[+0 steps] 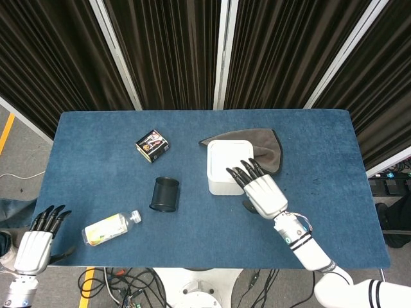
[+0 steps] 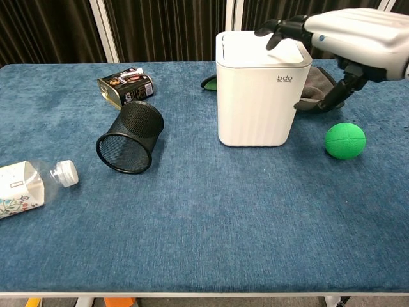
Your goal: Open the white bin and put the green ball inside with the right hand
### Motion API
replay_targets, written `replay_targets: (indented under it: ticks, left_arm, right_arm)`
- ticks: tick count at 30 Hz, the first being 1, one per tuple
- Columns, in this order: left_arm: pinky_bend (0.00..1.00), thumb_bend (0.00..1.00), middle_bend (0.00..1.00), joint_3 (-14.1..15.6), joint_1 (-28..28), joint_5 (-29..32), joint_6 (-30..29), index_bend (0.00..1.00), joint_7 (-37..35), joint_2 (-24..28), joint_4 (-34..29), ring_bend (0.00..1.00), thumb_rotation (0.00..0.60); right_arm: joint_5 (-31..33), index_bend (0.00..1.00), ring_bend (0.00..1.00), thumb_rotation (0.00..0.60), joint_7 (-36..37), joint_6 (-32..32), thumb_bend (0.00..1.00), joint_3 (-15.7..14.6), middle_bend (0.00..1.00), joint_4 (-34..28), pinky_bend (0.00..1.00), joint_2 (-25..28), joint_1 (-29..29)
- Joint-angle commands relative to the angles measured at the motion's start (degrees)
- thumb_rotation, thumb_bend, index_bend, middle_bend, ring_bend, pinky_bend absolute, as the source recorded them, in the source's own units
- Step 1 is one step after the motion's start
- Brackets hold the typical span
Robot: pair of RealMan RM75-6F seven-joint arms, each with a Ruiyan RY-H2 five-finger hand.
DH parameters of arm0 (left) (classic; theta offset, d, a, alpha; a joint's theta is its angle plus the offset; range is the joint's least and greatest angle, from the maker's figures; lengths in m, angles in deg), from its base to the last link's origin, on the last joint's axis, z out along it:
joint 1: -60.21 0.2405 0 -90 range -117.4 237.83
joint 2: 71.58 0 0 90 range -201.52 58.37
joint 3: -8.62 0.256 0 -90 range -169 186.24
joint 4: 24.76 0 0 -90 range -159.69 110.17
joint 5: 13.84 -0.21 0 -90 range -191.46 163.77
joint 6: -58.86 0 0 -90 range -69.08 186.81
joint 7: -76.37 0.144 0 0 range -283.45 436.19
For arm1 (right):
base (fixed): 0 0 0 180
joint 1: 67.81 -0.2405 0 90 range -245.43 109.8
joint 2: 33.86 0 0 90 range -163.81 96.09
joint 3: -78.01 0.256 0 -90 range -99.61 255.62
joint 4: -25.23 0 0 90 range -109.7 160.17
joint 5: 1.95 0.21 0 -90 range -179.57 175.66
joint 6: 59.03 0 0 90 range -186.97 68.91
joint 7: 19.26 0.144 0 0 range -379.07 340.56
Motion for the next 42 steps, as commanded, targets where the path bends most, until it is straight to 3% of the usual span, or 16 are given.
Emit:
replay_targets:
  ticks: [1, 14, 20, 24, 28, 33, 42]
  left_arm:
    - [0.14, 0.1, 0.1, 0.0, 0.1, 0.0, -0.1, 0.17, -0.1, 0.0, 0.0, 0.03, 0.6]
    - [0.14, 0.1, 0.1, -0.1, 0.2, 0.1, -0.1, 0.17, -0.5, -0.1, 0.5, 0.03, 0.6]
    - [0.14, 0.1, 0.1, -0.1, 0.4, 0.3, -0.2, 0.17, -0.8, -0.3, 0.7, 0.03, 0.6]
    - [0.14, 0.1, 0.1, -0.1, 0.3, 0.4, 0.0, 0.17, -1.2, -0.5, 1.1, 0.03, 0.6]
    - [0.14, 0.1, 0.1, -0.2, 0.2, 0.1, -0.1, 0.18, -1.0, -0.7, 0.9, 0.03, 0.6]
    - [0.14, 0.09, 0.1, 0.0, 0.1, 0.0, 0.2, 0.18, -0.4, -0.8, 0.7, 0.03, 0.6]
    - [0.14, 0.09, 0.1, -0.1, 0.0, 0.3, 0.7, 0.18, 0.4, -0.6, 0.1, 0.03, 0.6]
  right_arm:
    - [0.3, 0.0, 0.0, 0.6, -0.1, -0.3, 0.19, -0.3, 0.17, 0.4, 0.0, -0.6, -0.8]
    - [1.2, 0.0, 0.0, 0.6, 0.1, 0.8, 0.19, -2.8, 0.21, 1.8, 0.0, -1.5, -1.5]
    - [-4.6, 0.0, 0.0, 0.6, 5.1, 9.6, 0.18, -0.9, 0.09, -1.0, 0.0, 2.1, 1.3]
    - [-6.6, 0.0, 0.0, 0.6, 8.9, 14.2, 0.18, -3.9, 0.04, -1.9, 0.0, 6.5, 6.0]
    - [-3.1, 0.0, 0.0, 0.6, 10.4, 12.8, 0.15, -7.0, 0.01, 0.2, 0.0, 8.7, 8.7]
    - [2.0, 0.0, 0.0, 0.6, 12.4, 7.5, 0.15, -9.4, 0.01, 6.2, 0.0, 6.6, 9.3]
    - [5.8, 0.0, 0.0, 0.6, 12.4, -0.7, 0.17, -9.4, 0.04, 12.3, 0.04, 0.8, 5.8]
